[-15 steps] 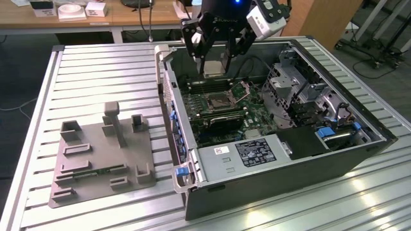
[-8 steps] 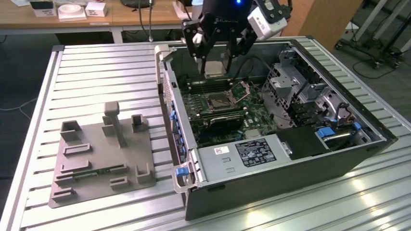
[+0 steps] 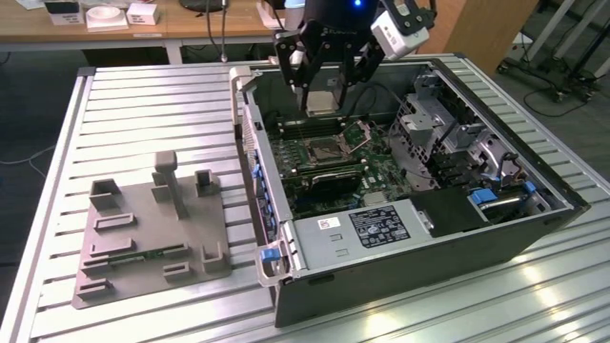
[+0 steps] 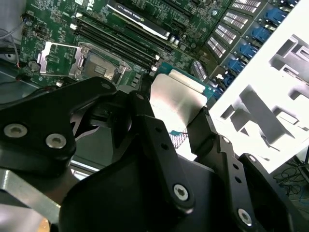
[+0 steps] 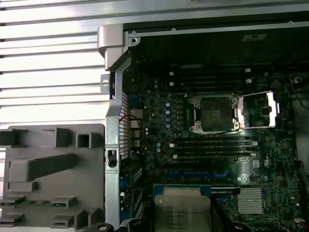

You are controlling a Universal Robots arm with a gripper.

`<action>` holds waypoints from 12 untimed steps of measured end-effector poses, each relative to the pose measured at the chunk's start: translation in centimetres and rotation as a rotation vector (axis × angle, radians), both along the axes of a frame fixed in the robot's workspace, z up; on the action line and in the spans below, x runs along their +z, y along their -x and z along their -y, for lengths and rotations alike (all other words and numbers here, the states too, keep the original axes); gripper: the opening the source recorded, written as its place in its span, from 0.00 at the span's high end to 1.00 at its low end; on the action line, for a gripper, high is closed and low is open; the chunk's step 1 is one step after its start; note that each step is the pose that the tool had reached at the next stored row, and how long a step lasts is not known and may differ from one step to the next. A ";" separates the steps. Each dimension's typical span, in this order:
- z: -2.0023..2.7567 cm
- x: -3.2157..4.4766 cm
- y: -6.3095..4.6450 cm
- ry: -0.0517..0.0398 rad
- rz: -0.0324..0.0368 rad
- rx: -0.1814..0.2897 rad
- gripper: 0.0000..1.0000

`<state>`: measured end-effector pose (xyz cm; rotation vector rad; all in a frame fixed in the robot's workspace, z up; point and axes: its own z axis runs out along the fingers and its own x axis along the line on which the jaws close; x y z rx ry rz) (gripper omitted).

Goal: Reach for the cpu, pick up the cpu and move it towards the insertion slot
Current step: 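Pick up the cpu and move it towards the insertion slot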

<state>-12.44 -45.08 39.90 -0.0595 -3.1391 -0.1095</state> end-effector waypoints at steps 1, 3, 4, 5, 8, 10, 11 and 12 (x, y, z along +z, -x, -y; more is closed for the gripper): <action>0.00 -0.01 -0.1 -0.0001 0.0001 0.000 0.46; -0.16 -0.03 -0.4 0.0001 0.0000 0.000 0.46; -0.37 -0.04 -0.6 0.0001 0.0000 0.000 0.46; -0.61 -0.08 -0.9 0.0001 0.0000 0.000 0.46; -1.13 -0.24 -1.6 0.0001 0.0000 0.000 0.46; -1.38 -0.42 -2.3 0.0001 0.0000 0.000 0.46; -1.52 -0.52 -2.7 0.0000 0.0000 0.000 0.46; -1.64 -0.60 -3.0 0.0002 0.0000 0.000 0.46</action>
